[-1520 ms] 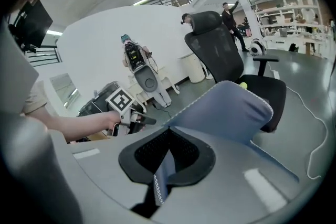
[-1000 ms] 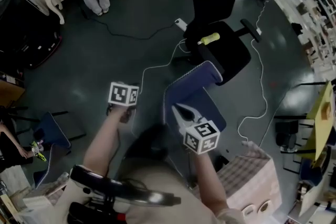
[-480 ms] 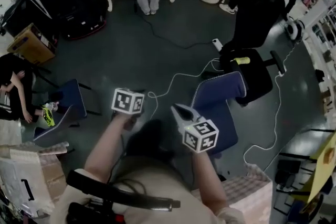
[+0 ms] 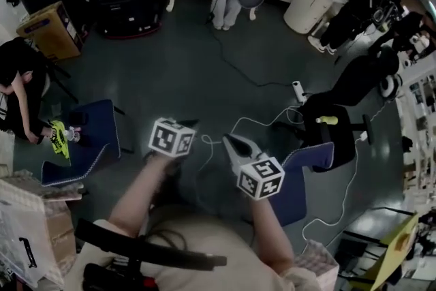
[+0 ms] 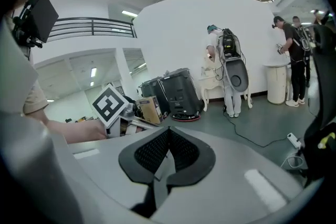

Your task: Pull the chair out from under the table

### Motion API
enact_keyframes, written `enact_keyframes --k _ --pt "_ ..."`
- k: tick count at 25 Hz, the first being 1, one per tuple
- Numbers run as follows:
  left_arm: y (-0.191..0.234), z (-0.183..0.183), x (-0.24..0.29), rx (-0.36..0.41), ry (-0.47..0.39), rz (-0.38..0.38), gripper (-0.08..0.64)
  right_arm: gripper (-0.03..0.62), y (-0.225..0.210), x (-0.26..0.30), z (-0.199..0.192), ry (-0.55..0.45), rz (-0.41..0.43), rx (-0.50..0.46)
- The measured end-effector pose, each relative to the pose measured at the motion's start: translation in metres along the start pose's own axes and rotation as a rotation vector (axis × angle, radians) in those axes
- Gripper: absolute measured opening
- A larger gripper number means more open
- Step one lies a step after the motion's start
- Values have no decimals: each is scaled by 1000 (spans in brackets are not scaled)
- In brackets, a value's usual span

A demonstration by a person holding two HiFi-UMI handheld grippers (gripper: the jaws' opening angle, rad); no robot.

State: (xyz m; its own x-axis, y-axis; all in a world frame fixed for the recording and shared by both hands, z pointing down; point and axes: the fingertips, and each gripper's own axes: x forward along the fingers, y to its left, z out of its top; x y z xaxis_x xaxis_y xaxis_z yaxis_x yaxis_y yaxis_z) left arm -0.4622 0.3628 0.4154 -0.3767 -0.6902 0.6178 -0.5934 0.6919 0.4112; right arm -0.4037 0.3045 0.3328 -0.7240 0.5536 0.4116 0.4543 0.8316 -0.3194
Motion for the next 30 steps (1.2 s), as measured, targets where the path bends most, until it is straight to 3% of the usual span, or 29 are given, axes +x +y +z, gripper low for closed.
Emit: enact_keyframes --k 6,11,14,20,24,30 --pt "127 59 -34 -28 -18 -8 -3 14 31 127 60 -4 18 7" --pt "187 96 -59 -44 -69 -9 -3 14 56 188 85 21 63 10" --pt "202 96 -61 -105 -99 -33 -3 14 60 207 85 61 78 -8" --pt "219 95 -69 -151 -158 13 -3 14 53 225 86 82 106 -21" --pt "208 106 -34 -60 -59 43 -3 14 29 217 96 51 92 4" --pt "191 148 -13 49 -56 169 -3 14 -4 201 96 29 129 36"
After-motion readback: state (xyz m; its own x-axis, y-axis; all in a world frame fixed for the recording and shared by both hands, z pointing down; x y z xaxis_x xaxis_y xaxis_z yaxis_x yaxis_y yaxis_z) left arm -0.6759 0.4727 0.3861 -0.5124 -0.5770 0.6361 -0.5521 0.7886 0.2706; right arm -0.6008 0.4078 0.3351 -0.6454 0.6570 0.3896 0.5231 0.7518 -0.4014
